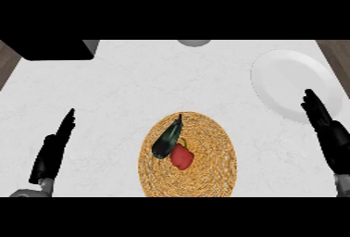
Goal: Pick the bell pepper from the placemat and place it in the plate
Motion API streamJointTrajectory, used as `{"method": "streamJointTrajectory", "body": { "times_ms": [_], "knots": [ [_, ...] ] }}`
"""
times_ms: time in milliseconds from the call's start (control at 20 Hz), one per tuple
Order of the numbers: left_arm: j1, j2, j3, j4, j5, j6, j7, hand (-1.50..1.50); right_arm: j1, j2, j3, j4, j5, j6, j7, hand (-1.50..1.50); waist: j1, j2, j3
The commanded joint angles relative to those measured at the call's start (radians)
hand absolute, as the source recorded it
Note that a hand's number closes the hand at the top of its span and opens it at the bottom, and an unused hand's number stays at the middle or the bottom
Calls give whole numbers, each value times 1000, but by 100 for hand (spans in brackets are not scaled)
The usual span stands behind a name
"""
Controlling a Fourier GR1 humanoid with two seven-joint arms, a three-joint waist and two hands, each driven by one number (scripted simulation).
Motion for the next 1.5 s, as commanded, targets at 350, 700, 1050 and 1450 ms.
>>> {"method": "streamJointTrajectory", "body": {
  "times_ms": [350,700,1050,1450],
  "knots": [
    [-121,-48,35,-50,71,-40,56,0,-158,-193,230,-11,539,-93,118,150,14,-25,-57],
    [-136,-61,99,-29,137,-111,51,0,73,275,392,-125,684,-495,84,-150,3,-10,-13],
    [-122,-68,88,-98,135,-101,118,0,59,252,511,-198,1017,-318,468,-150,5,-13,-14],
    [-160,-59,149,7,144,-181,41,0,-25,373,541,-215,1143,-67,695,-150,8,-8,-13]
  ]
}}
